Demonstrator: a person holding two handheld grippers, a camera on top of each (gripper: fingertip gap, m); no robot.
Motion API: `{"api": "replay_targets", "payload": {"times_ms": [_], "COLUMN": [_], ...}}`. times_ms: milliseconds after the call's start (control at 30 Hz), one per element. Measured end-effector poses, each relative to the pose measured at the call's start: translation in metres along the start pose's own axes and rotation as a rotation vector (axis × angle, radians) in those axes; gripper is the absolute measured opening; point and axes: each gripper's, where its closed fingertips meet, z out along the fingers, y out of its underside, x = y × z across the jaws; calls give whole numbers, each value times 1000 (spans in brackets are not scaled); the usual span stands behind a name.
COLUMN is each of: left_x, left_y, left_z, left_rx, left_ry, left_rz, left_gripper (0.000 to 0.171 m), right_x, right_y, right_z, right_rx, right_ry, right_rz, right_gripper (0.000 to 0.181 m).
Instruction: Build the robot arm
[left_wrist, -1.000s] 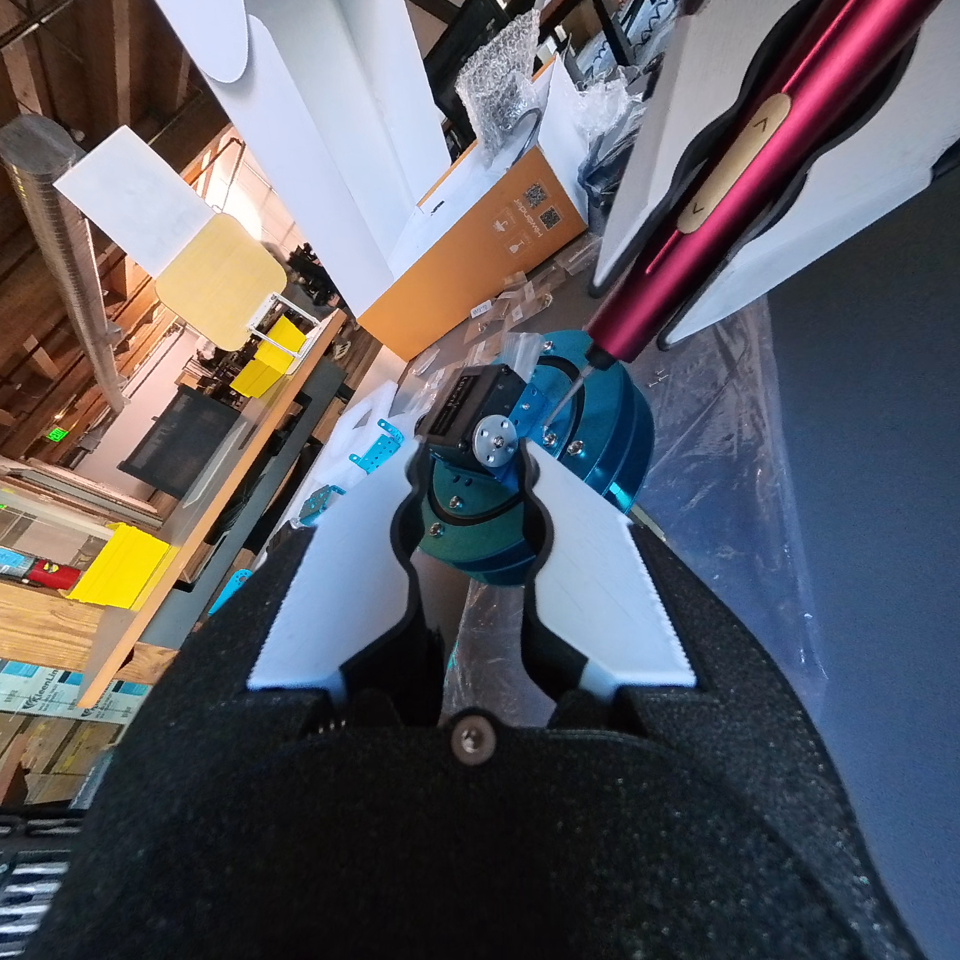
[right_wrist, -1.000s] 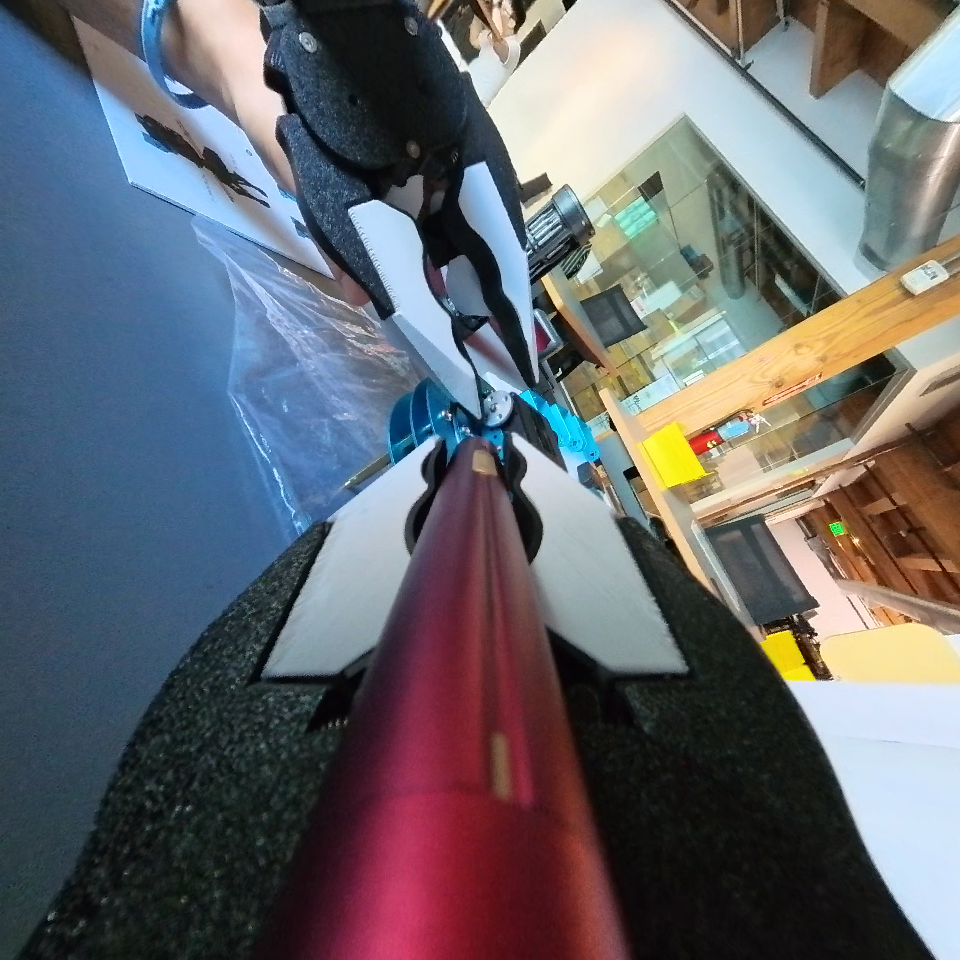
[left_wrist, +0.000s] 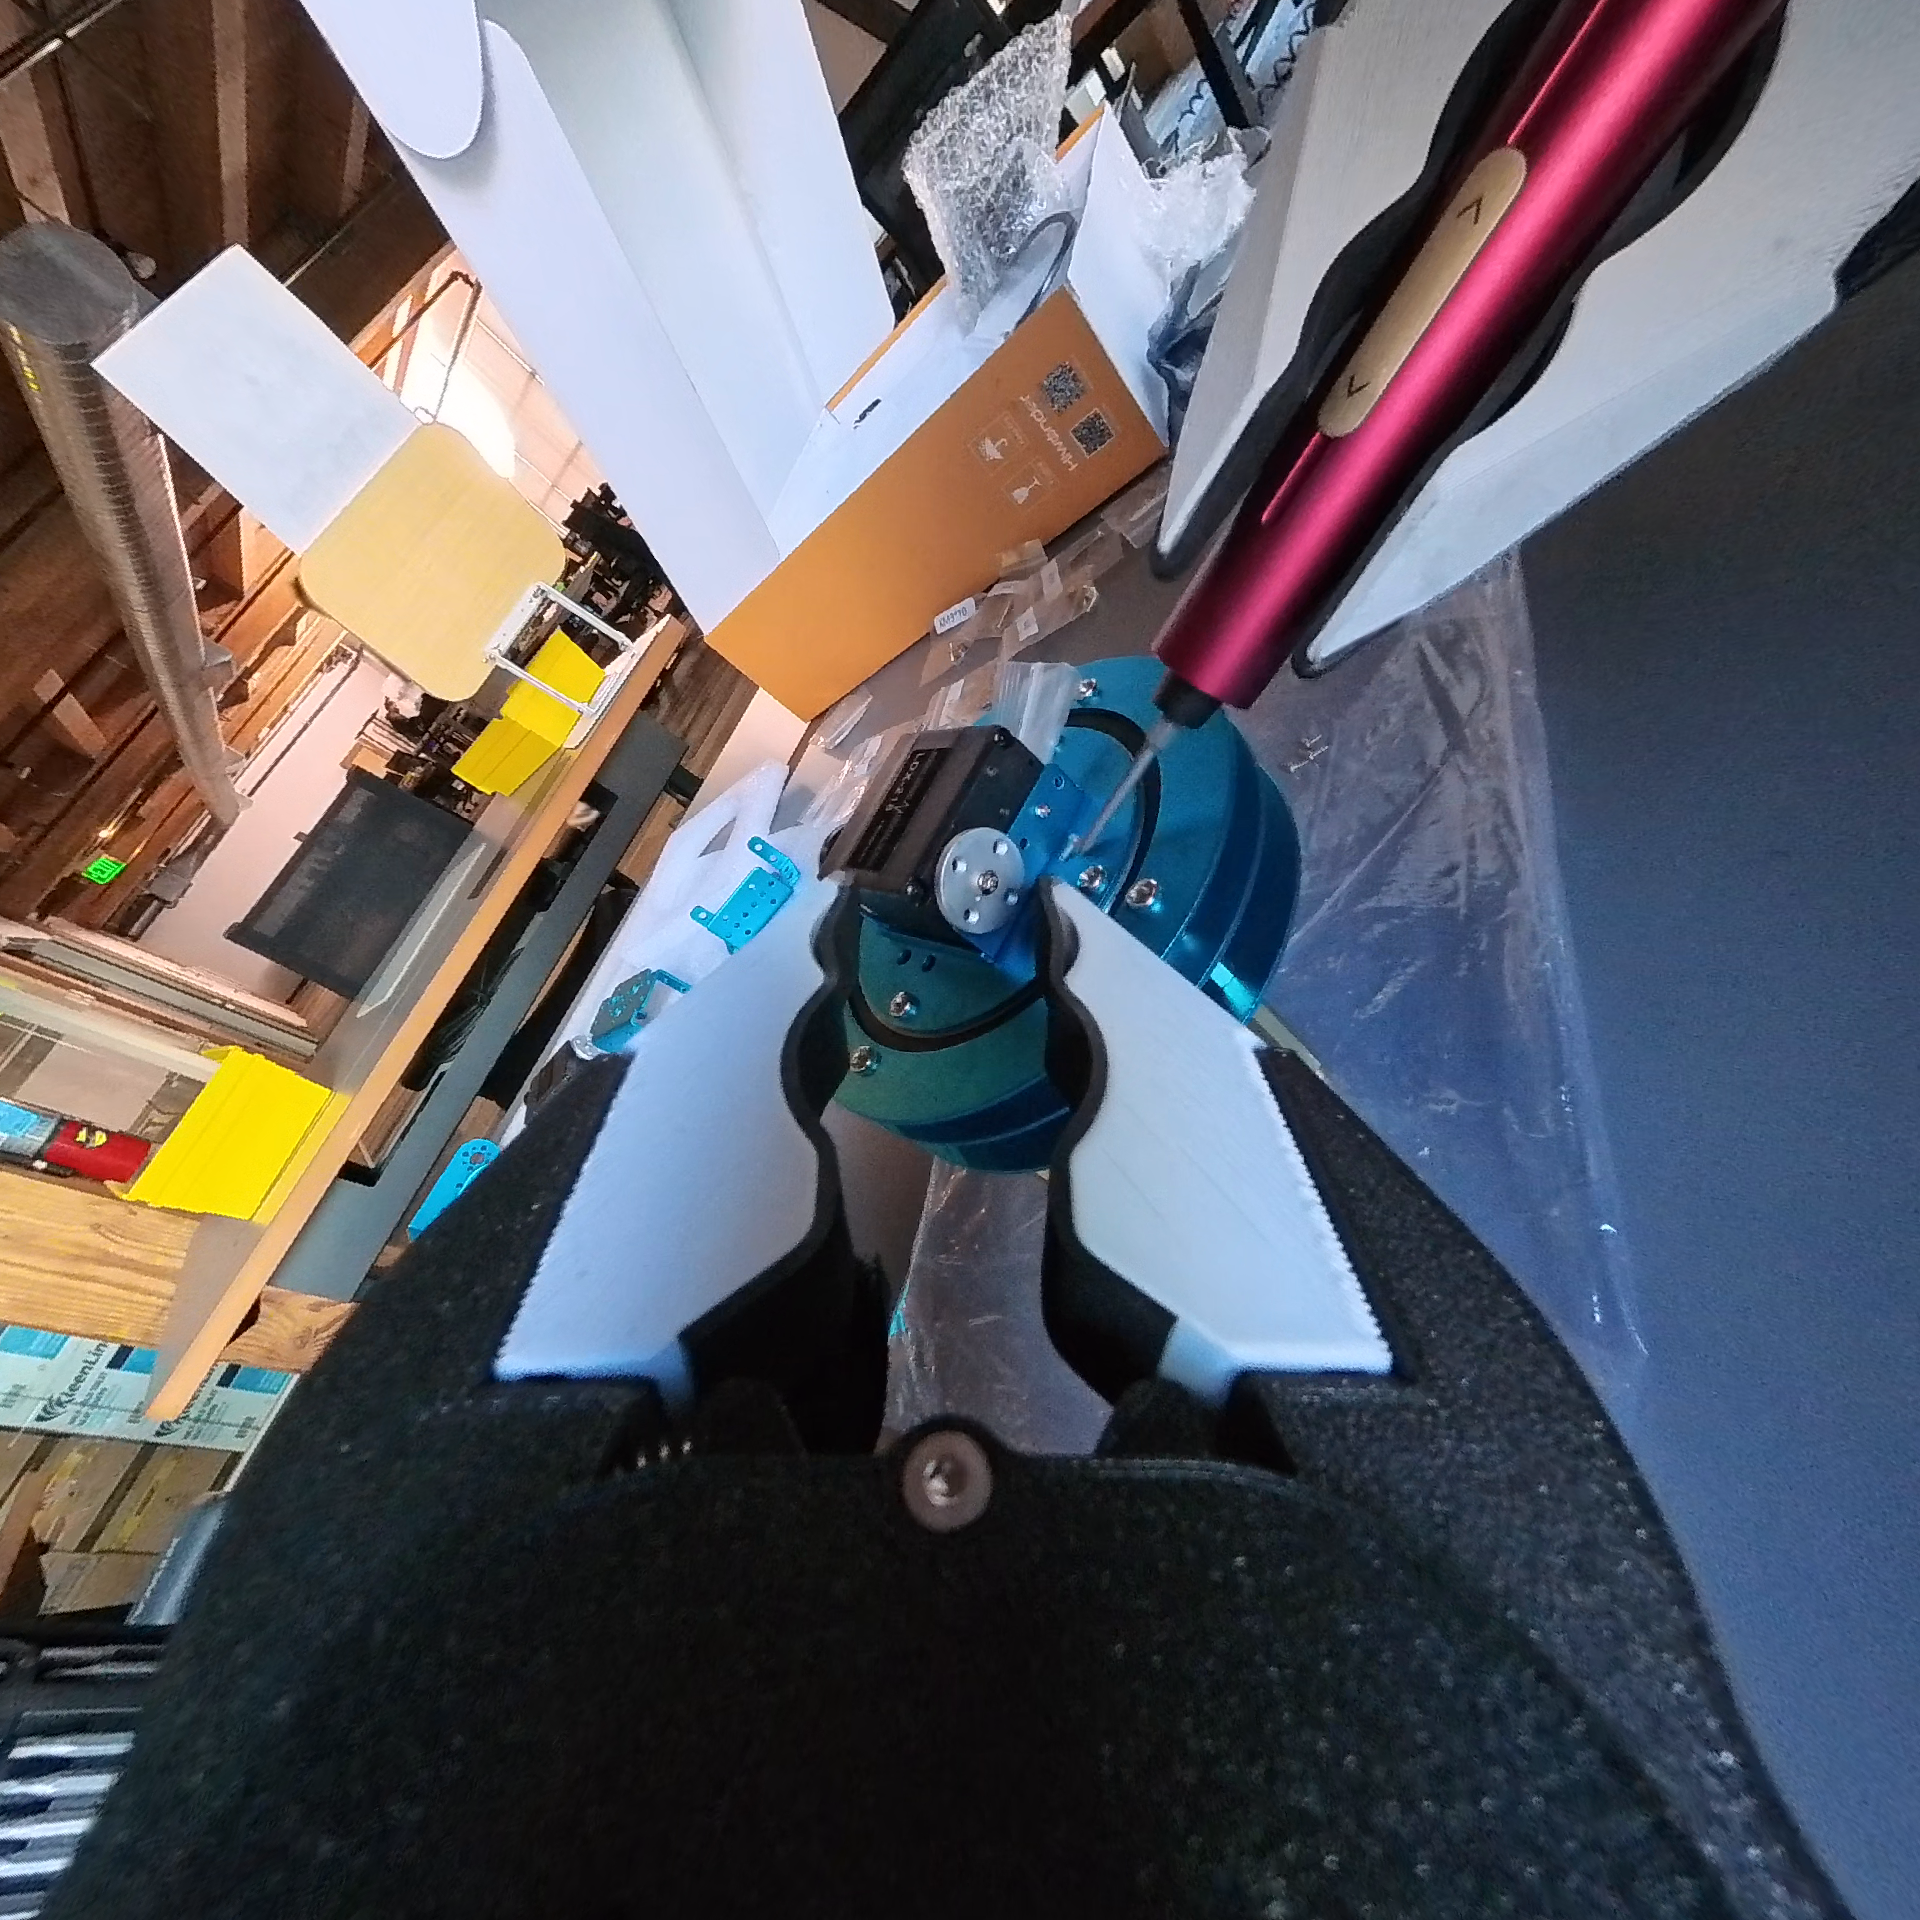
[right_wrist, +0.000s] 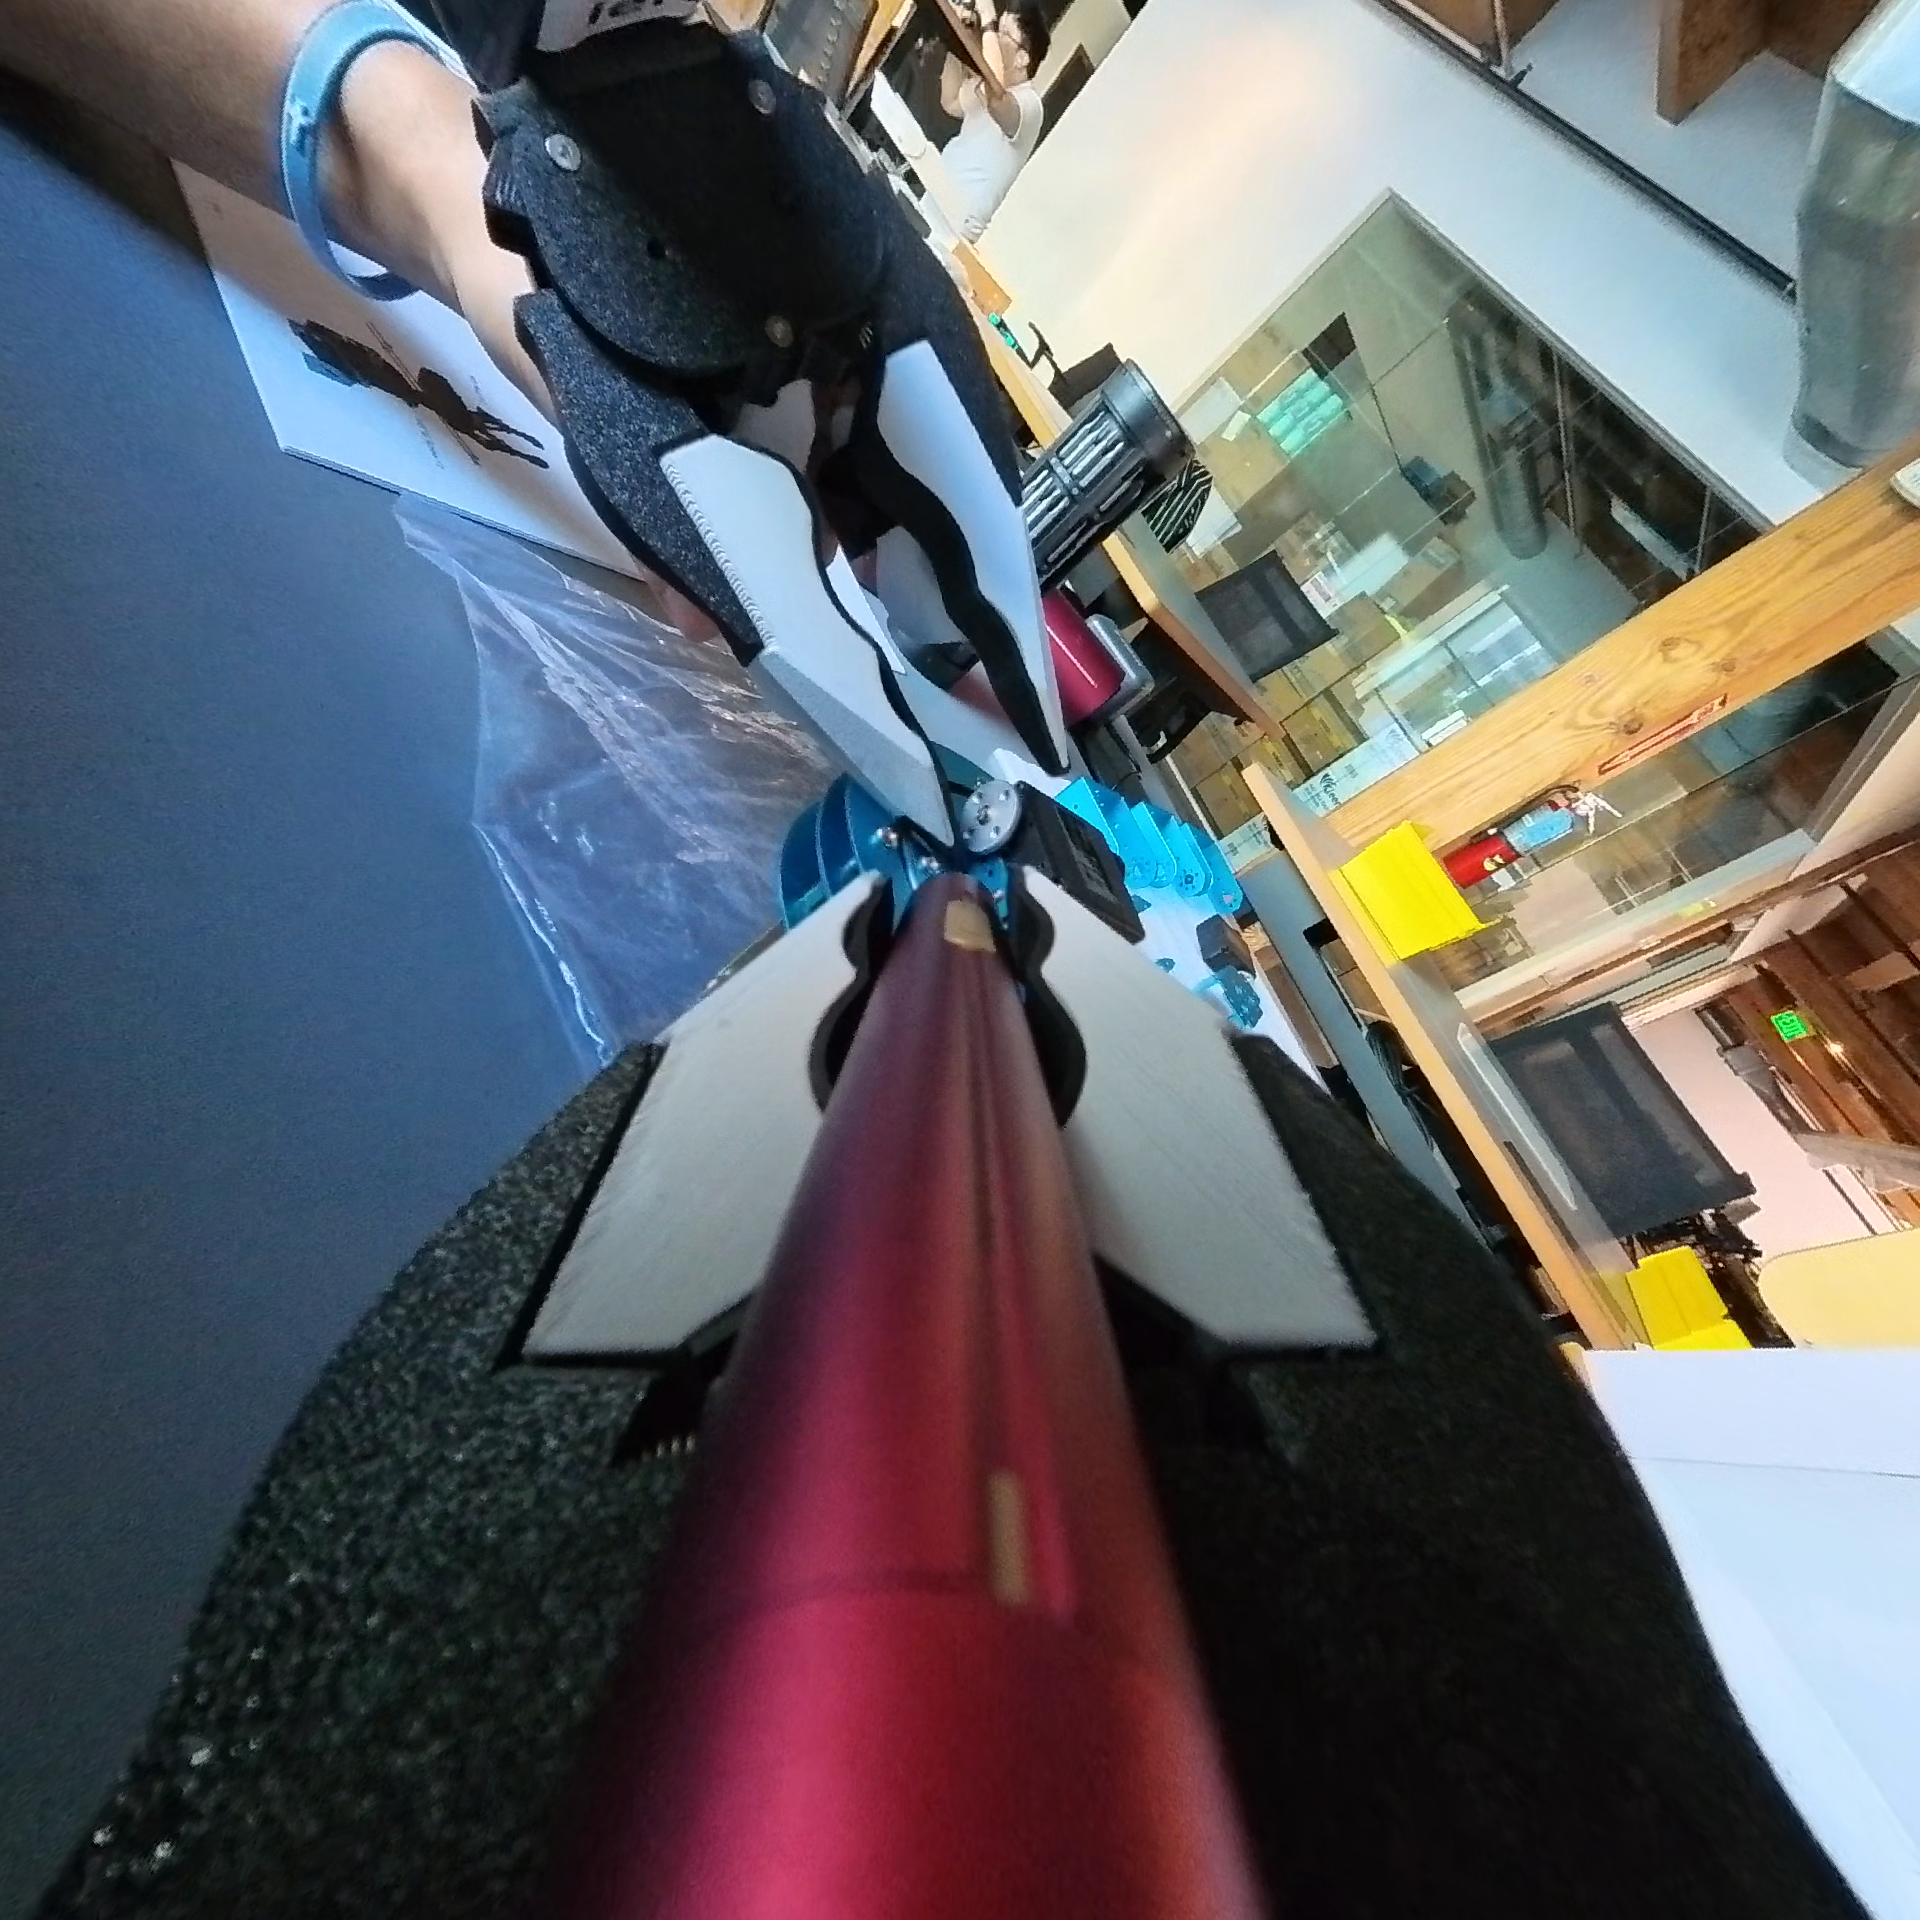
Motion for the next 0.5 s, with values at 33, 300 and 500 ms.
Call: {"api": "replay_targets", "payload": {"times_ms": [33, 300, 500], "left_x": [0, -1, -2], "left_y": [0, 0, -2], "left_z": [0, 0, -2], "left_rx": [0, 1, 9], "left_ry": [2, -1, 5], "left_rz": [-3, -3, -34], "left_gripper": [33, 33, 33], "right_x": [0, 7, 7], "right_y": [0, 5, 1], "right_z": [0, -2, -3], "right_rx": [0, -19, 0], "right_ry": [2, 13, 12], "right_rz": [-1, 36, 32], "right_gripper": [21, 21, 21]}}
